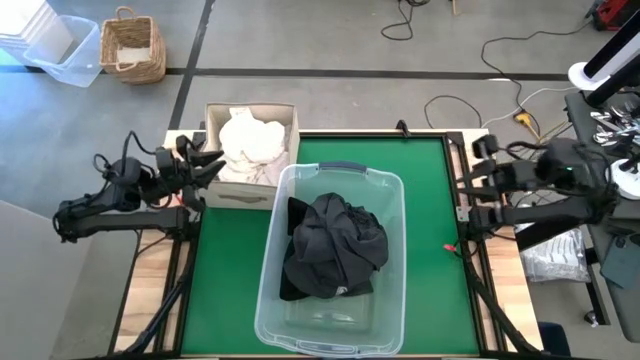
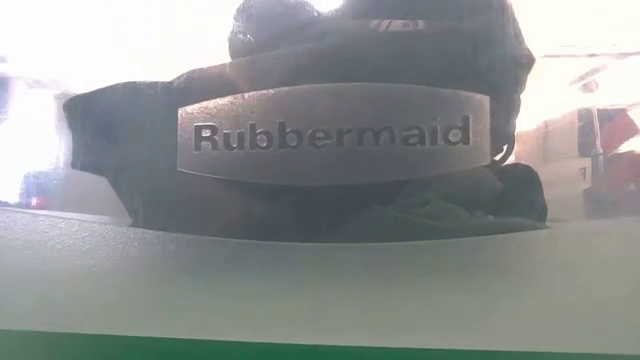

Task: Sort clothes
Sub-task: Return to Home Position

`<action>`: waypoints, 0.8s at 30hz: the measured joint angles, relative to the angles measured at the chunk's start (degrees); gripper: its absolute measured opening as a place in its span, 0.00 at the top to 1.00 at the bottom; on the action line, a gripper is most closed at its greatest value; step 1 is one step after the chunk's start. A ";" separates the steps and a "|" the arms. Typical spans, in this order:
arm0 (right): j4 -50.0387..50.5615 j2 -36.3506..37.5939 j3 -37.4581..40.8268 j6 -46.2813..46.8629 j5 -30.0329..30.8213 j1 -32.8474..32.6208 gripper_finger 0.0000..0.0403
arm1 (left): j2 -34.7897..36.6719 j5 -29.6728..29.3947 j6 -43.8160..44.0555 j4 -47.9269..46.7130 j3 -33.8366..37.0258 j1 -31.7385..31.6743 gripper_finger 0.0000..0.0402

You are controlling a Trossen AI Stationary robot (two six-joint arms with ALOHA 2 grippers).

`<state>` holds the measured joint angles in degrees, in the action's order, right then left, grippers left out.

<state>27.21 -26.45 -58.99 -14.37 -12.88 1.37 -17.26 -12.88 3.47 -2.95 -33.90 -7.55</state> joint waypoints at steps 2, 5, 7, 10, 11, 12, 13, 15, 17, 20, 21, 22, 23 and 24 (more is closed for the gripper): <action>-0.97 2.54 2.45 0.94 0.00 0.00 0.85 | 0.05 -0.02 -1.90 -0.05 -0.20 0.00 0.74; -5.01 6.20 6.81 2.13 -0.11 0.00 0.85 | 0.17 1.65 -4.55 -3.26 -0.72 0.00 0.74; -7.08 8.04 10.53 3.31 -0.12 0.00 0.85 | 0.22 4.10 -5.17 -6.29 -1.00 0.00 0.74; -11.43 10.69 15.20 5.68 0.18 0.00 0.85 | 0.56 10.48 -5.18 -6.79 -1.00 0.00 0.74; -12.32 11.43 16.42 6.38 0.64 0.00 0.85 | 0.73 13.89 -4.88 -6.55 -1.00 0.00 0.74; -13.04 12.05 17.44 7.38 0.84 0.00 0.85 | 0.99 17.16 -4.75 -6.74 -1.00 0.00 0.74; -13.67 12.44 18.32 8.03 1.10 0.02 0.85 | 1.34 20.00 -4.61 -7.36 -1.00 0.01 0.74; -12.79 12.74 20.23 9.49 2.45 0.02 0.85 | 2.19 23.78 -4.47 -8.83 -0.67 0.02 0.74; -12.84 13.30 21.97 10.37 4.18 0.02 0.86 | 3.34 24.65 -4.42 -9.56 0.43 0.00 0.74; -12.92 13.96 23.76 10.49 7.45 0.02 0.87 | 5.51 24.31 -3.15 -9.11 3.76 0.02 0.75; -13.06 14.10 24.08 10.54 7.93 0.02 0.87 | 6.25 24.28 -2.48 -8.48 5.11 0.02 0.76; -13.02 14.14 24.39 10.69 8.00 0.04 0.87 | 6.97 24.23 -2.00 -7.09 6.55 0.02 0.77; -12.77 14.14 24.57 10.89 7.98 0.04 0.87 | 7.65 24.16 -1.64 -5.76 7.90 0.02 0.77; -12.67 14.12 24.60 11.25 7.98 0.04 0.87 | 8.30 24.14 -1.52 -5.07 9.09 0.02 0.78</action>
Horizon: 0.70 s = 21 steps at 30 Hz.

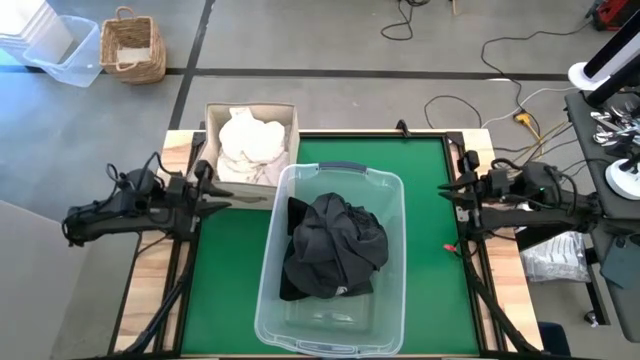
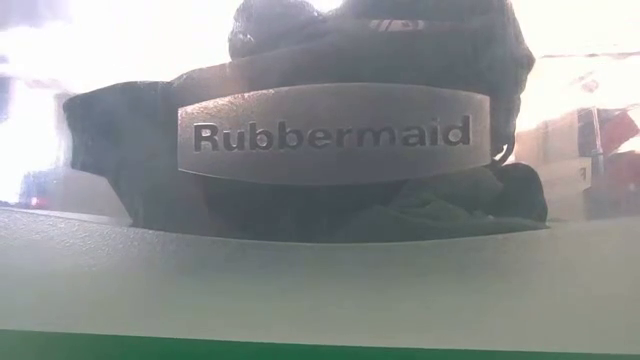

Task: Sort clothes
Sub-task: Return to Home Position

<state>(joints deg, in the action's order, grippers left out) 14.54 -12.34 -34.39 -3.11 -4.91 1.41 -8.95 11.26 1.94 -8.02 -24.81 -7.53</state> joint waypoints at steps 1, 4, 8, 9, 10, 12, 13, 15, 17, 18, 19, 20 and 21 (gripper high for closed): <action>-0.05 -0.02 0.00 0.20 0.00 -0.02 0.87 | 0.56 0.01 0.07 0.65 1.03 0.00 0.79; -0.28 -0.04 0.15 0.12 0.00 -0.02 0.87 | 1.87 -0.10 0.07 1.65 3.27 0.00 0.81; -0.22 0.29 1.40 0.13 -0.22 -0.02 0.87 | 2.32 -0.21 -0.87 2.33 5.83 0.00 0.81; -0.63 0.56 2.05 0.13 -0.98 0.00 0.87 | 2.31 -0.21 -1.14 3.04 6.73 0.00 0.81; -1.45 0.88 2.83 0.29 -1.69 -0.02 0.87 | 2.30 -0.21 -1.23 3.70 7.70 0.00 0.81; -4.13 1.69 4.83 1.28 -3.00 -0.02 0.87 | 2.25 -0.21 -1.21 5.96 9.55 0.18 0.81; -5.48 2.18 5.83 1.97 -3.10 -0.02 0.87 | 2.25 -0.23 -1.00 7.24 10.52 0.50 0.81; -7.03 3.53 7.29 2.36 -3.10 -0.02 0.87 | 2.25 -0.21 -0.69 8.92 11.91 1.41 0.81; -7.21 4.88 8.27 2.88 -3.13 -0.02 0.87 | 2.16 -0.28 0.25 9.88 12.49 2.73 0.81; -7.16 5.68 8.75 3.32 -3.15 -0.02 0.87 | 2.12 -0.38 0.36 10.22 12.65 3.52 0.81; -7.01 6.43 9.29 3.54 -3.20 -0.02 0.87 | 2.08 -0.89 0.49 10.75 13.02 4.54 0.81; -7.04 7.16 9.75 3.58 -3.20 -0.02 0.87 | 2.08 -1.79 0.45 11.48 13.62 5.72 0.81; -7.16 8.01 10.31 3.49 -3.20 -0.02 0.87 | 2.09 -2.90 0.02 12.31 14.54 6.96 0.81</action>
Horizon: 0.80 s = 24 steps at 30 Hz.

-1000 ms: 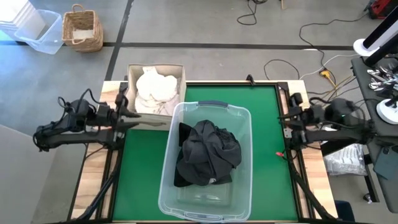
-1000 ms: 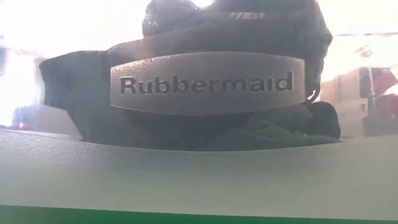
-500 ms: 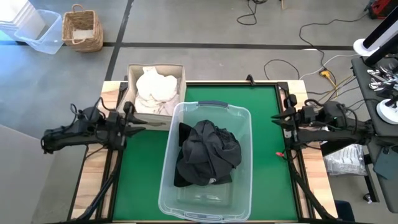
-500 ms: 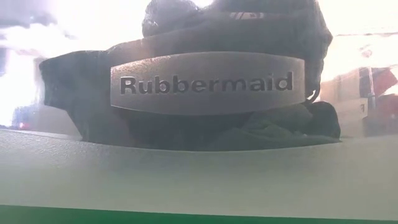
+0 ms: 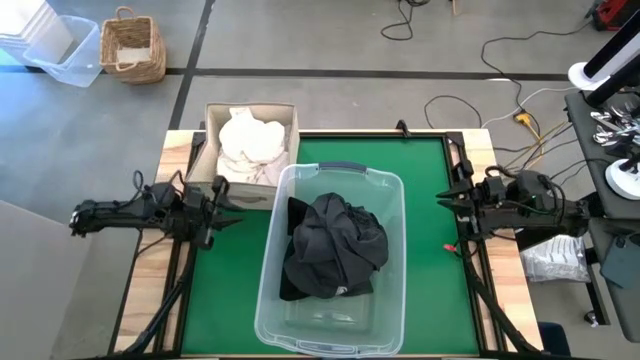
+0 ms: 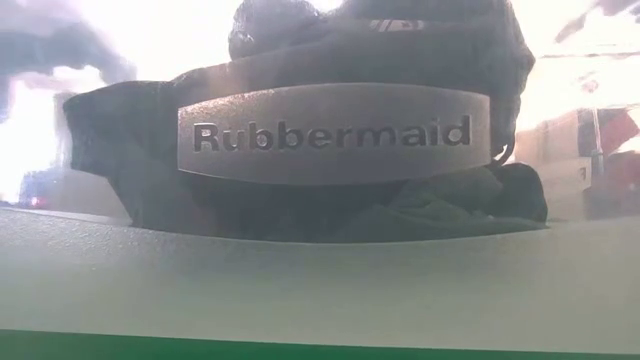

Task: Sort clothes
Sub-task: Return to Home Position

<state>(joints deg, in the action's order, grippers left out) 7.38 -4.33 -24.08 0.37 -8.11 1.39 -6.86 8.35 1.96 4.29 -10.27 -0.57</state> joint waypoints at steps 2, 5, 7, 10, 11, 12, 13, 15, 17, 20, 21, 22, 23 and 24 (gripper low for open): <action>0.52 1.69 1.32 -0.72 -0.01 0.00 0.87 | 0.04 -2.41 -1.43 1.45 1.96 2.53 0.81; 0.74 3.94 4.00 -1.30 -1.38 0.00 0.87 | 0.12 -5.72 -2.88 5.14 4.55 5.98 0.81; 0.44 4.23 6.00 -1.00 -2.02 0.00 0.87 | 0.16 -6.71 -3.04 5.64 5.73 7.80 0.81; -2.11 3.72 9.91 -1.04 -3.26 0.00 0.87 | 0.23 -9.04 -2.81 6.18 7.53 9.37 0.81; -4.14 3.67 11.51 -1.04 -3.57 -0.02 0.87 | 0.39 -9.24 -2.81 6.89 7.88 9.54 0.81; -6.07 3.78 13.17 -1.18 -4.10 0.00 0.87 | 0.58 -9.24 -2.82 7.40 8.16 9.57 0.81; -7.76 3.94 14.65 -1.32 -4.73 0.01 0.87 | 0.69 -9.26 -2.76 7.68 8.30 9.57 0.81; -11.23 4.27 17.52 -1.28 -6.02 -0.01 0.87 | 0.80 -9.28 -1.85 7.62 8.60 9.57 0.81; -12.90 4.27 19.78 -0.95 -7.03 0.00 0.88 | 0.80 -9.29 -1.59 6.32 8.78 9.57 0.81; -12.93 4.21 23.24 -0.07 -7.25 0.00 0.90 | 0.80 -9.03 -1.46 4.52 9.30 9.59 0.81; -11.78 4.21 23.36 0.11 -7.31 -0.01 0.91 | 0.78 -8.63 -1.45 4.33 9.44 9.59 0.81; -10.81 4.10 23.33 -0.29 -7.32 -0.01 0.92 | 0.75 -7.80 -1.57 4.46 9.58 9.59 0.81; -10.59 3.88 23.33 -1.15 -7.25 0.00 0.93 | 0.73 -7.39 -1.99 4.10 9.67 9.59 0.81; -10.66 3.79 23.34 -2.54 -7.28 0.00 0.93 | 0.73 -7.38 -2.46 2.78 9.67 9.59 0.81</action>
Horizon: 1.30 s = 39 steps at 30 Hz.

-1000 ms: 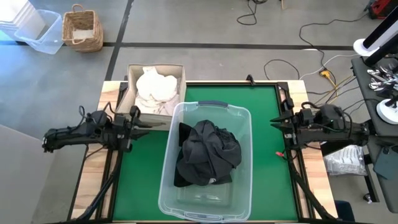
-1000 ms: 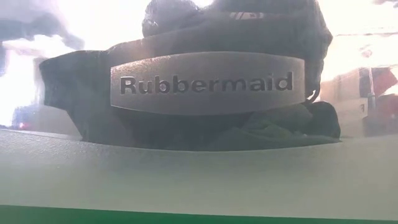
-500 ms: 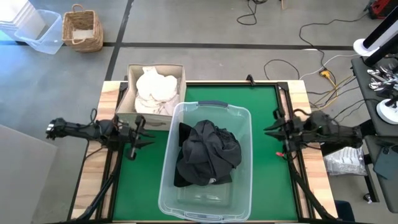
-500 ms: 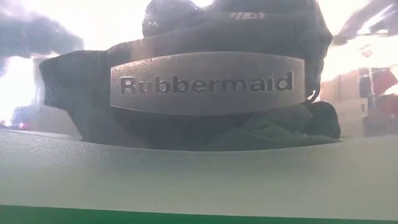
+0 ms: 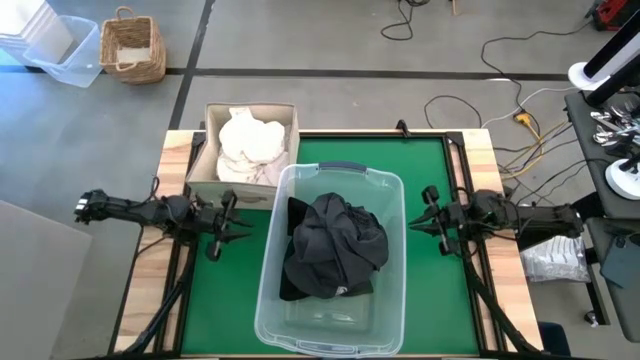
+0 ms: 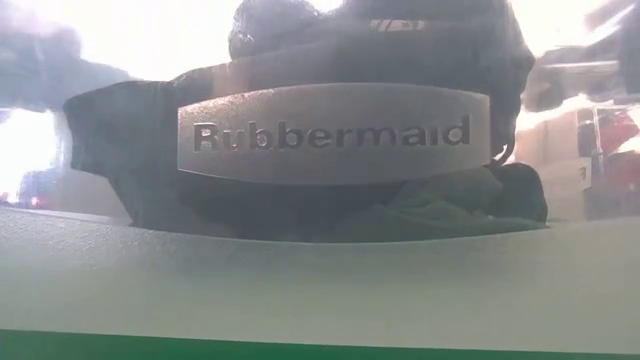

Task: Sort clothes
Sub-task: Return to Home Position

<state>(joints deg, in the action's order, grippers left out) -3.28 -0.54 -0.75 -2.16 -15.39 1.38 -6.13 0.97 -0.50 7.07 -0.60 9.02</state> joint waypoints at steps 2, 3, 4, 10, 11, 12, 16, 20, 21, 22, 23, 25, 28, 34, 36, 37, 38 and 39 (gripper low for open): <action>-0.21 0.04 0.01 -2.47 -0.07 0.00 0.95 | -0.40 -1.56 -0.72 -2.46 0.00 0.02 0.81; -0.23 0.04 0.01 -3.48 -0.07 0.00 0.96 | -0.54 -2.29 -0.79 -2.88 0.00 0.02 0.81; -0.23 0.06 0.01 -4.10 -0.08 0.00 0.97 | -0.68 -2.37 -0.80 -2.95 0.00 0.00 0.81; -0.14 0.01 0.06 -6.21 0.54 0.04 0.97 | -0.82 -1.95 5.83 -1.02 0.00 0.00 0.81; -0.05 -0.09 0.06 -6.53 0.97 0.05 0.97 | -0.94 -1.95 7.88 -1.25 0.00 0.00 0.81; -0.01 -0.33 0.06 -6.80 1.53 0.05 0.97 | -1.04 -1.97 9.68 -1.26 0.00 0.00 0.81; 0.04 -0.76 0.06 -6.84 1.95 0.05 0.97 | -1.47 -1.97 11.40 -1.15 0.00 0.00 0.81; 0.04 -1.01 0.08 -6.85 1.95 0.05 0.97 | -1.95 -1.97 11.38 -1.14 0.00 0.00 0.81; 0.04 -1.01 0.08 -6.85 1.95 0.05 0.97 | -2.08 -1.97 11.38 -1.09 0.00 0.00 0.81; 0.03 -1.01 0.08 -6.85 1.95 0.05 0.97 | -2.20 -1.97 11.37 -1.11 0.00 0.00 0.81; 0.04 -1.01 0.08 -6.85 1.95 0.05 0.97 | -2.23 -1.97 11.35 -1.21 0.00 0.00 0.81; 0.04 -1.01 0.08 -6.85 1.95 0.05 0.97 | -2.23 -1.97 11.35 -1.09 0.00 0.00 0.81; 0.04 -1.05 0.10 -6.85 1.95 0.05 0.97 | -2.23 -1.97 11.35 -1.18 0.00 0.00 0.81; 0.04 -1.05 0.12 -6.85 1.95 0.05 0.97 | -2.76 -1.97 11.33 -0.81 -0.42 0.00 0.81; 0.04 -1.05 0.12 -6.85 1.95 0.05 0.97 | -2.80 -1.97 11.33 -0.87 -0.44 0.00 0.81; 0.04 -1.05 0.12 -6.85 1.95 0.05 0.97 | -2.80 -1.97 11.33 -0.84 -0.44 0.00 0.81; 0.03 -1.05 0.12 -6.85 1.95 0.05 0.97 | -2.78 -1.97 11.33 -0.79 -0.44 0.00 0.81; 0.04 -1.05 0.12 -6.85 1.95 0.05 0.97 | -2.78 -1.97 11.33 -0.79 -0.44 0.00 0.81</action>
<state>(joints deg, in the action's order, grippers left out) -3.25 -1.58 -0.62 -9.02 -13.43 1.43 -8.91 -0.99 10.83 6.27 -1.04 9.02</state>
